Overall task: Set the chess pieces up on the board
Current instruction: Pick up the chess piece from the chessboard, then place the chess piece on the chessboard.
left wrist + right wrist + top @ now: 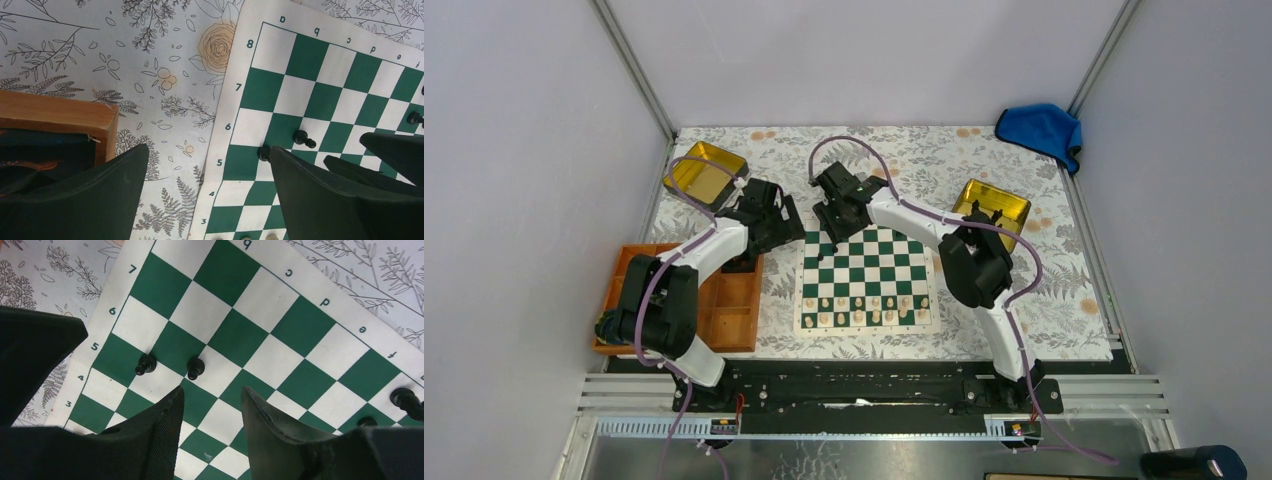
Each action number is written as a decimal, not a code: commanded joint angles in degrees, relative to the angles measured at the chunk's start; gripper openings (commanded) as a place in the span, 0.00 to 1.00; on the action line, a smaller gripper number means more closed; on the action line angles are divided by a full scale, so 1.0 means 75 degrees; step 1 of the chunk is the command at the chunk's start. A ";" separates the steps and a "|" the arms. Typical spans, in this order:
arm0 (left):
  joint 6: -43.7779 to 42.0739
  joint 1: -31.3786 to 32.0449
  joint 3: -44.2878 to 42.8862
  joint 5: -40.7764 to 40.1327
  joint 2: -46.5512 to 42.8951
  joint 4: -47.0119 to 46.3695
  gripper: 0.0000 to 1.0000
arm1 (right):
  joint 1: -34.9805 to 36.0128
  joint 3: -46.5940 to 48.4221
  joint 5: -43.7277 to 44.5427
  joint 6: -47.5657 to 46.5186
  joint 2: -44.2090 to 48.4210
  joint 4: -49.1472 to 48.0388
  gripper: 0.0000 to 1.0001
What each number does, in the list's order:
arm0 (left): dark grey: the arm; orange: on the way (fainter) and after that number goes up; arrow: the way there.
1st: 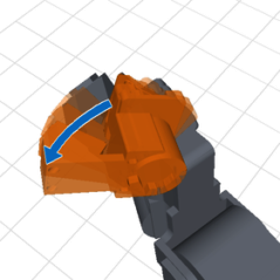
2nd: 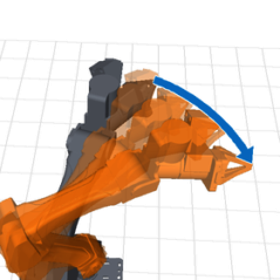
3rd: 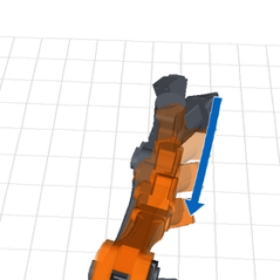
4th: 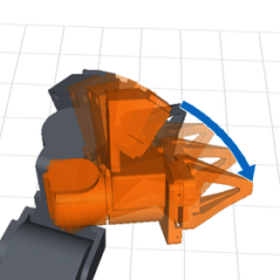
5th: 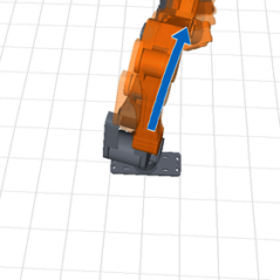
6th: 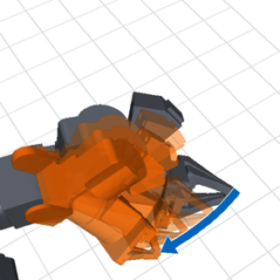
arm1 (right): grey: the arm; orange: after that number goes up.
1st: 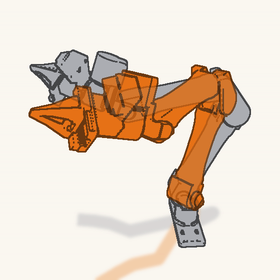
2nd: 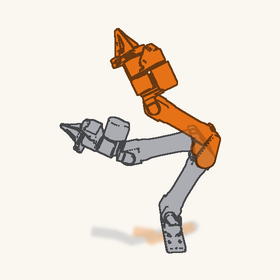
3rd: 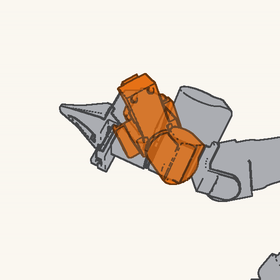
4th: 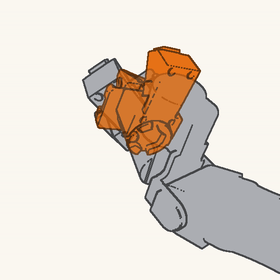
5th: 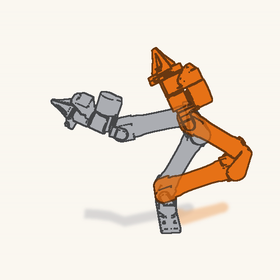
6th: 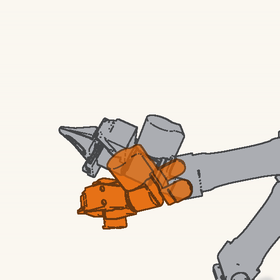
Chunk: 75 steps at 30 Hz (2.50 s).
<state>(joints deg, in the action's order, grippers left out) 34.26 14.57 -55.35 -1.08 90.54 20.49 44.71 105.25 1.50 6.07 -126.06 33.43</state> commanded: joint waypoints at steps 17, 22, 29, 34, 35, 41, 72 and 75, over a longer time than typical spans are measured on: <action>0.0097 -0.0032 0.0173 -0.0032 -0.0165 -0.0446 0.99 | 0.0163 0.0789 -0.0469 -0.0017 -0.0612 0.0142 0.46; 0.0086 -0.0036 0.0185 -0.0032 -0.0149 -0.0440 0.99 | 0.0167 0.0811 -0.0475 -0.0024 -0.0717 0.0138 0.41; 0.0086 -0.0044 0.0185 -0.0003 -0.0099 -0.0458 0.99 | 0.0163 0.0773 -0.0504 -0.0019 -0.0788 0.0163 0.38; 0.0084 -0.0050 0.0185 0.0004 -0.0069 -0.0458 0.99 | 0.0167 0.0783 -0.0516 -0.0012 -0.0827 0.0186 0.35; 0.0077 -0.0042 0.0179 0.0014 -0.0069 -0.0457 0.99 | 0.0162 0.0781 -0.0516 -0.0012 -0.0824 0.0184 0.33; 0.0072 -0.0044 0.0140 0.0050 -0.0015 -0.0452 0.99 | 0.0159 0.0814 -0.0477 -0.0047 -0.0809 0.0248 0.17; 0.0020 -0.0044 0.0044 0.0010 0.0077 -0.0353 0.99 | -0.0828 -0.0234 0.1397 0.0349 0.0258 0.0265 0.02; 0.0019 -0.0044 0.0065 0.0015 0.0074 -0.0353 0.99 | -0.0915 -0.0392 0.1401 0.0394 0.0295 0.0207 0.02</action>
<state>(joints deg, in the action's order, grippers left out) 34.59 14.57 -54.50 -1.04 90.56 19.84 38.39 103.39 10.22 7.84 -127.98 34.87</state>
